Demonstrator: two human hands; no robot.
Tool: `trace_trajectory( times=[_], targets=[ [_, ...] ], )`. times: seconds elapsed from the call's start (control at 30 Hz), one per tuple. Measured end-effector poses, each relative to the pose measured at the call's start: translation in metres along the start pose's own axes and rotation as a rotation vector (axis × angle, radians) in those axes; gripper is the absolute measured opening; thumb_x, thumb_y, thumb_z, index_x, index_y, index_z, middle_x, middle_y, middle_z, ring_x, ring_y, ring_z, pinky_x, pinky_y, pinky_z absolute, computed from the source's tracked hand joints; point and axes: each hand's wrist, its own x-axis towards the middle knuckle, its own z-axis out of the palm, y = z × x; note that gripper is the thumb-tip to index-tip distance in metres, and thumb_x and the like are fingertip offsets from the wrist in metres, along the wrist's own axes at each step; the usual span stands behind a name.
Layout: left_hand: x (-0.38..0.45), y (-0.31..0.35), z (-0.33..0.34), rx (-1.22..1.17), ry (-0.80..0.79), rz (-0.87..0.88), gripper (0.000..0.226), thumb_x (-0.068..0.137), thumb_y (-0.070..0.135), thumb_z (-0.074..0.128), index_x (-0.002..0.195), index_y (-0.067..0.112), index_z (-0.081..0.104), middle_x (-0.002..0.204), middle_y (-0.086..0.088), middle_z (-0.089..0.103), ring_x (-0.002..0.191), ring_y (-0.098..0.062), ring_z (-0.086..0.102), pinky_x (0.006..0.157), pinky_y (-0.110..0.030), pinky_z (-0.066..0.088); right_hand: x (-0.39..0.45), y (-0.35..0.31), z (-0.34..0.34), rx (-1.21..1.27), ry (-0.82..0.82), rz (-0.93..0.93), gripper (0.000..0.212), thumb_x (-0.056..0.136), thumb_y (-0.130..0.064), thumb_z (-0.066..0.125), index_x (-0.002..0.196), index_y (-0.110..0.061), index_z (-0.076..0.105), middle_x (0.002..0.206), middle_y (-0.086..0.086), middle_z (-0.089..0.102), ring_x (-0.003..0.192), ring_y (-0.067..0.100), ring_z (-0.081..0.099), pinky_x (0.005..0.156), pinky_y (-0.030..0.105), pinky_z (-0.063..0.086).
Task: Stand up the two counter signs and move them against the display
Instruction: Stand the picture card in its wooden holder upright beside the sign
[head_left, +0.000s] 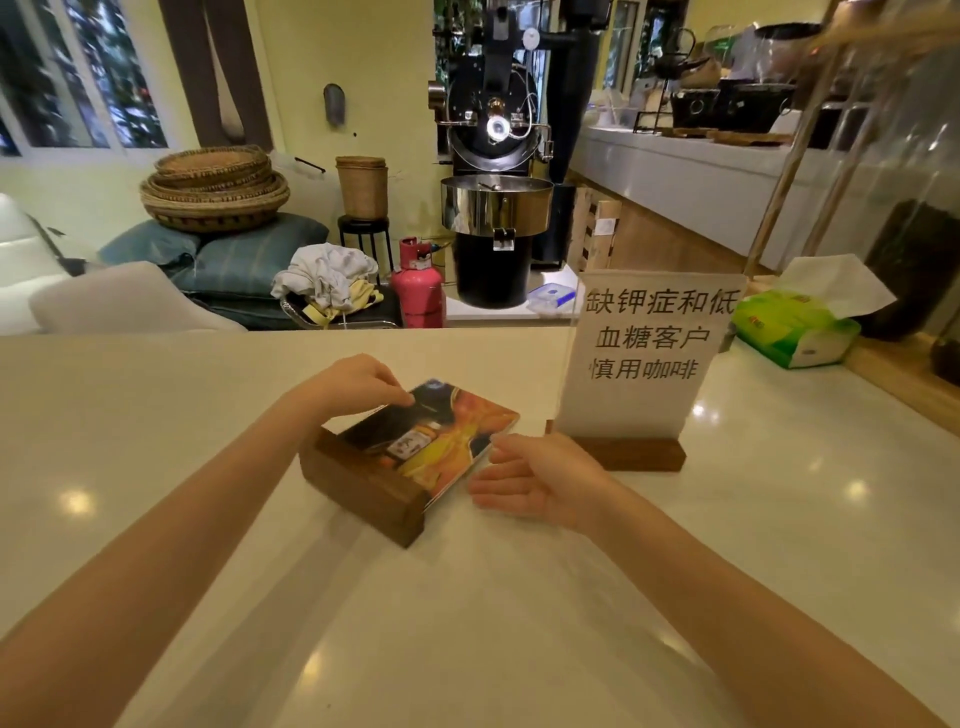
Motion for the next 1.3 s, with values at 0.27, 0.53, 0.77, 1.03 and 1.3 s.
trace_trajectory(
  times=[0.27,0.53,0.77,1.03,1.3],
  targets=[
    [0.011,-0.03,-0.001,0.012,-0.075,-0.162,0.042,0.082,0.035,0.06,0.111,0.005,0.062,0.115,-0.014,0.064,0.1,-0.025,0.057,0.081,-0.032,0.046,0.026,0.011,0.025,0.035,-0.038,0.066,0.03,0.085,-0.009,0.058,0.112,0.004,0.054,0.094,0.023,0.067,0.073,0.03,0.069,0.056,0.036,0.059],
    [0.015,-0.035,0.001,-0.008,-0.072,-0.143,0.039,0.081,0.03,0.062,0.111,0.004,0.064,0.112,-0.013,0.065,0.094,-0.022,0.055,0.077,-0.03,0.043,0.028,0.017,0.035,0.05,0.021,-0.03,0.024,0.08,0.002,0.062,0.104,0.005,0.058,0.096,0.018,0.071,0.073,0.023,0.071,0.058,0.033,0.061],
    [0.01,-0.033,-0.006,-0.213,0.013,-0.059,0.037,0.081,0.024,0.064,0.111,0.002,0.06,0.101,-0.01,0.061,0.095,-0.024,0.056,0.073,-0.029,0.049,0.026,0.003,0.027,-0.266,0.124,-0.309,0.018,0.08,-0.008,0.066,0.093,0.0,0.057,0.097,0.014,0.071,0.078,0.022,0.07,0.066,0.033,0.061],
    [0.005,-0.027,-0.005,-0.489,0.141,0.157,0.009,0.08,0.02,0.064,0.085,0.016,0.058,0.089,-0.006,0.063,0.089,-0.021,0.061,0.068,-0.027,0.052,0.018,-0.011,0.013,-0.564,0.231,-0.707,0.012,0.082,-0.016,0.063,0.084,-0.01,0.052,0.087,0.009,0.07,0.084,0.017,0.069,0.071,0.036,0.06],
    [0.003,-0.011,0.016,-0.549,0.253,0.322,0.015,0.078,0.016,0.067,0.09,0.01,0.059,0.092,-0.007,0.066,0.088,-0.027,0.065,0.072,-0.03,0.052,0.009,0.002,-0.007,-0.726,0.328,-0.935,0.01,0.087,-0.02,0.057,0.09,-0.017,0.047,0.09,0.001,0.063,0.084,0.013,0.063,0.064,0.019,0.053]
  ],
)
